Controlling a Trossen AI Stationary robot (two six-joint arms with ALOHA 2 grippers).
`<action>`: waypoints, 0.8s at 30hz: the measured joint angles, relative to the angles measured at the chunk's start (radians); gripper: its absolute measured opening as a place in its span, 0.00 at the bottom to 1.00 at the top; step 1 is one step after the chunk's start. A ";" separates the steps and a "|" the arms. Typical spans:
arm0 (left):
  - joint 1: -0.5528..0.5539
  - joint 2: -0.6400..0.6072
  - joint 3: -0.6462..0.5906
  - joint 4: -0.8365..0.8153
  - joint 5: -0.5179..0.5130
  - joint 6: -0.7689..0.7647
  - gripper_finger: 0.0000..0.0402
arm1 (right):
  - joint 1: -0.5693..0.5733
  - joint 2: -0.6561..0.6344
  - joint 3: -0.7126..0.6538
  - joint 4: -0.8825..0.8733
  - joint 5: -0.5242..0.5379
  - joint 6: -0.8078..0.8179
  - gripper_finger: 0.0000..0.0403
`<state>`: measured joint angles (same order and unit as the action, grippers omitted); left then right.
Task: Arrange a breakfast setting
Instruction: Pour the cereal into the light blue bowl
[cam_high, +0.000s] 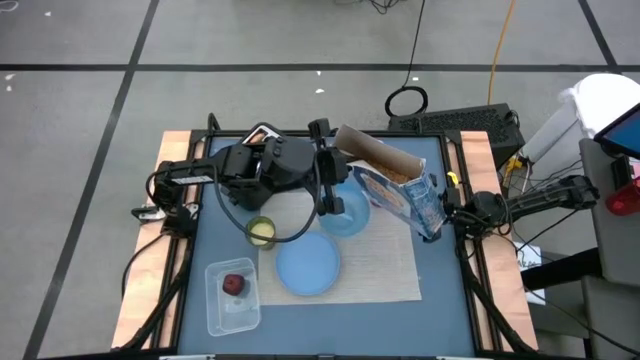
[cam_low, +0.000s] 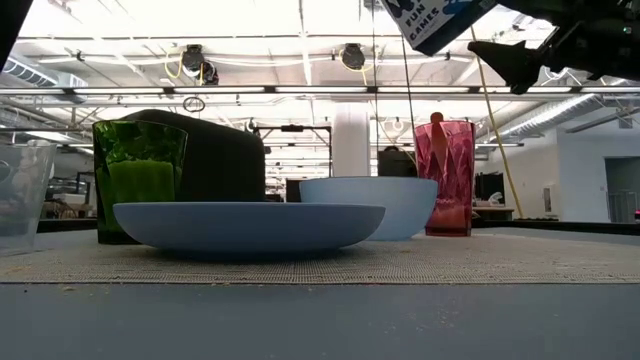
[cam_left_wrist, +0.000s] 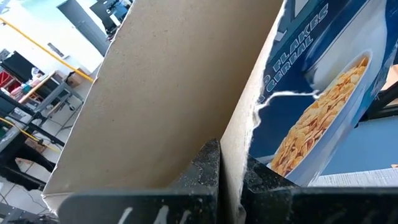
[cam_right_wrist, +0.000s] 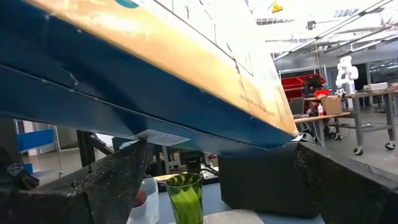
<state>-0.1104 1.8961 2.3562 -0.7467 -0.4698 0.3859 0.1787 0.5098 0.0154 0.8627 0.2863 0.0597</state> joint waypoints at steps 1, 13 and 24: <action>0.000 0.000 0.000 0.000 0.000 0.000 0.01 | 0.000 0.000 0.000 0.000 0.000 0.000 0.97; 0.000 0.000 0.000 0.000 0.000 -0.055 0.01 | 0.000 0.000 0.000 -0.007 0.000 -0.272 0.97; 0.001 0.000 0.000 0.006 0.000 -0.152 0.01 | 0.000 0.000 0.000 0.015 -0.056 -0.316 0.97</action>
<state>-0.1095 1.8961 2.3562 -0.7403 -0.4698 0.2339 0.1787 0.5102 0.0151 0.8777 0.2302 -0.2565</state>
